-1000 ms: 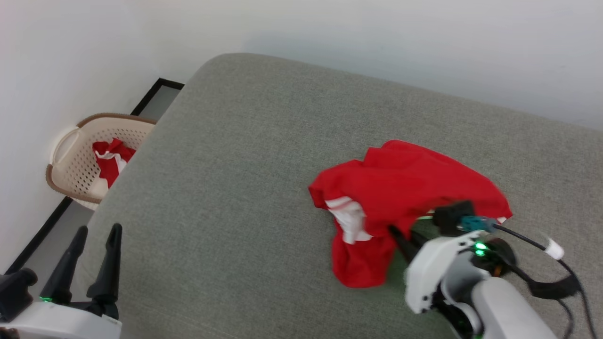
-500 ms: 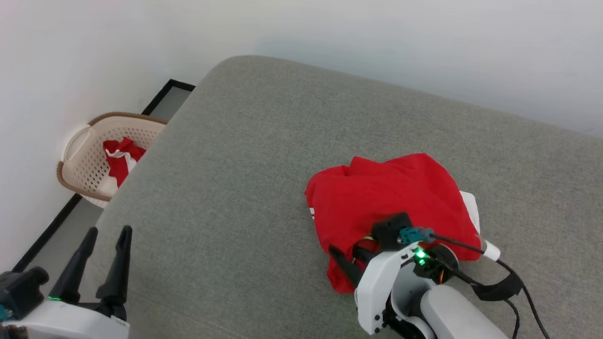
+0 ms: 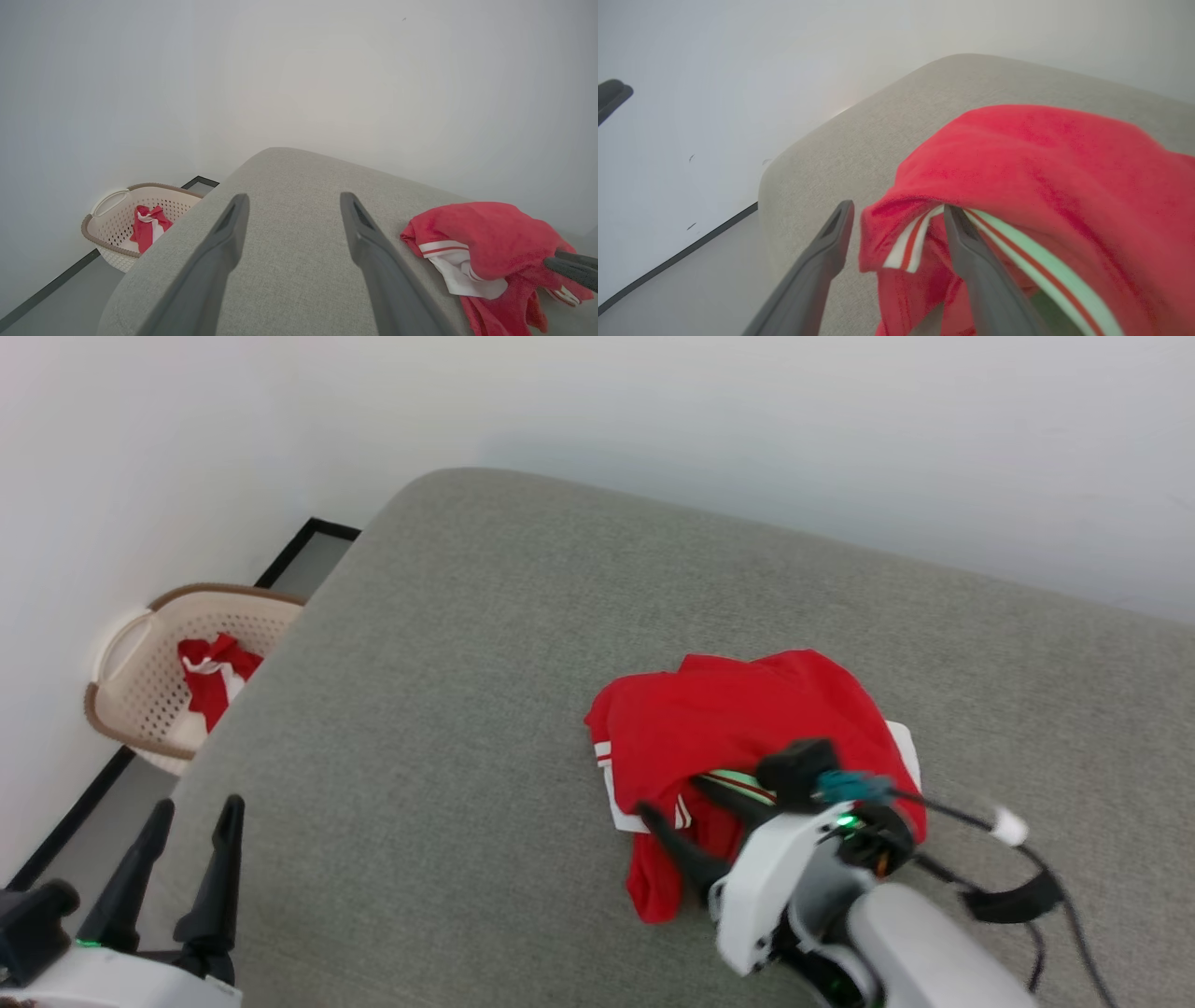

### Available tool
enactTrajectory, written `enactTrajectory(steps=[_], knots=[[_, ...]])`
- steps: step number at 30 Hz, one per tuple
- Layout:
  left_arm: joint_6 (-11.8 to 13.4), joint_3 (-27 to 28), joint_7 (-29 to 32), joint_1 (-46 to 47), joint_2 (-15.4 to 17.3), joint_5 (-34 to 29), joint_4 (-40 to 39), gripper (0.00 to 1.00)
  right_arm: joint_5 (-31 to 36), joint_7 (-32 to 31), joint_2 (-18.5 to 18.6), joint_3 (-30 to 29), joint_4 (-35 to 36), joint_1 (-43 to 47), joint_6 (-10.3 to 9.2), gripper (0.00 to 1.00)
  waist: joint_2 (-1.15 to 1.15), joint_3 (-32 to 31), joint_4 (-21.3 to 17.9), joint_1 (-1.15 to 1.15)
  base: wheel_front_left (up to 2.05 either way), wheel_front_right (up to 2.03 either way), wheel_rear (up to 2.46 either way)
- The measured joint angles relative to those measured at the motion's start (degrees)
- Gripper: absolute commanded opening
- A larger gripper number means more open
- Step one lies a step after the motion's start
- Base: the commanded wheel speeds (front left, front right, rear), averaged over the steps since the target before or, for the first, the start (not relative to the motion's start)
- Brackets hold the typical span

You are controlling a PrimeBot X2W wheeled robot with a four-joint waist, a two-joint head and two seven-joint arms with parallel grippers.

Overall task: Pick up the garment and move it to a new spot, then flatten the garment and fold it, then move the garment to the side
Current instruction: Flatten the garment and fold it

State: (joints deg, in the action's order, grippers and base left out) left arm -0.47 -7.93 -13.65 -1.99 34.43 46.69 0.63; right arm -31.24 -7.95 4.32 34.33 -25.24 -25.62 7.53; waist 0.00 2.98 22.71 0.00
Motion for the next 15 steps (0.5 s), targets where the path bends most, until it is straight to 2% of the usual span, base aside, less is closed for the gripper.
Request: enactTrajectory(steps=[10, 15], knots=[[0.7, 1.3, -0.6, -1.5, -0.5, -0.4, -1.0, 1.0, 0.6, -0.2, 3.8, -7.3, 8.5, 0.5, -0.01, 1.0, 0.0, 0.1, -2.6, 0.0, 0.0, 0.0, 0.0], [0.5, 1.6, -0.9, -1.5, -0.8, -0.8, -1.2, 1.0, 2.7, -1.7, 5.0, -12.6, 10.2, 1.0, 0.0, 1.0, 0.0, 0.9, -3.2, 0.0, 0.0, 0.0, 0.0]])
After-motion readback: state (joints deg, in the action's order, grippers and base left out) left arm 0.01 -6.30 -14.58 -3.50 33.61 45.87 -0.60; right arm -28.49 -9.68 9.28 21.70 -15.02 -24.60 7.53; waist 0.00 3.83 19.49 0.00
